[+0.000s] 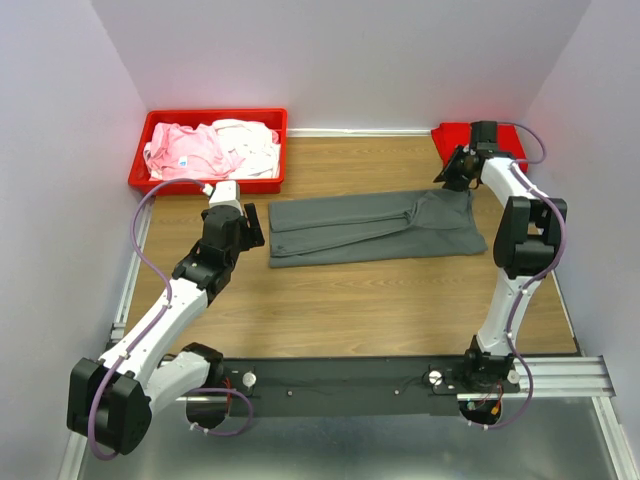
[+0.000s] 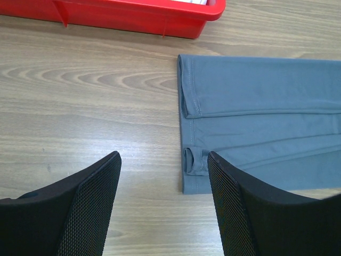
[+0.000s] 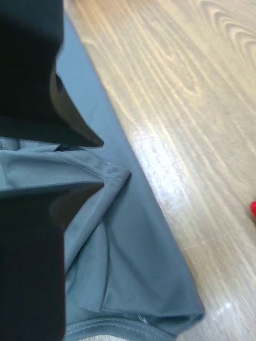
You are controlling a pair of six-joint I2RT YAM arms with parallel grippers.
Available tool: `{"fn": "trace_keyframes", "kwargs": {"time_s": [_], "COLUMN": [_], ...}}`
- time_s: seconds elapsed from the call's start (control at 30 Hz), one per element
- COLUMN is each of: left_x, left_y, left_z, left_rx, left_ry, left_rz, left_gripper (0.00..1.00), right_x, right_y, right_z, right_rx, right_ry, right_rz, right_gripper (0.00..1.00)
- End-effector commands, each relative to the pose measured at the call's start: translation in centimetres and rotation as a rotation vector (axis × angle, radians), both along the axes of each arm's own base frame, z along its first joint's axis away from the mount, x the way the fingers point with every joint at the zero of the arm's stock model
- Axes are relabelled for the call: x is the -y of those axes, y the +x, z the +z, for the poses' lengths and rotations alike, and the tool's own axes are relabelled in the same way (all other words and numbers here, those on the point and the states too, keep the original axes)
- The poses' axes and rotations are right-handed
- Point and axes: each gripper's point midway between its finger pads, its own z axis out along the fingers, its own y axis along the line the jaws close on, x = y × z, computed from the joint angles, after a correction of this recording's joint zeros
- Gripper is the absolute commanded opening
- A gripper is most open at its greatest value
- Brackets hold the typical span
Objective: Fold and stack the t-shirts
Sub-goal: Fold the tshirt
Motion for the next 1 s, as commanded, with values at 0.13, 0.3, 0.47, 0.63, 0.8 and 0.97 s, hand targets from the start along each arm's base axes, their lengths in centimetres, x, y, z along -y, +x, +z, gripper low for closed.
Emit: {"fn": "trace_keyframes", "kwargs": {"time_s": [0.13,0.3,0.47,0.63,0.8,0.97], "left_x": [-0.4,-0.1,-0.1,0.7,3.5,6.6], "left_y": [0.3,0.3,0.2,0.2,0.0,-0.7], "left_z": [0.5,0.5,0.4,0.1,-1.8,-4.3], "left_rx": [0.016,0.017,0.013,0.005,-0.068,-0.168], "left_ry": [0.010,0.003,0.005,-0.004,-0.051,-0.127], "left_rz": [0.012,-0.001,-0.006,-0.051,-0.183,-0.271], "left_gripper": [0.74,0.73,0.73,0.73,0.71,0.60], "right_x": [-2.8,-5.5,-7.0,-9.2,-16.5,-21.8], "right_y": [-1.8,-4.3,-6.1,-8.2,-11.9,-14.9], "right_z": [3.4,2.2,0.2,0.2,1.0,0.2], "right_rx": [0.081,0.040,-0.023,-0.033,-0.004,0.010], "right_ry": [-0.107,-0.045,0.004,-0.002,0.045,0.082], "right_rz": [0.135,0.228,0.230,0.281,0.523,0.637], "right_gripper": [0.50,0.53,0.50,0.47,0.44,0.33]}}
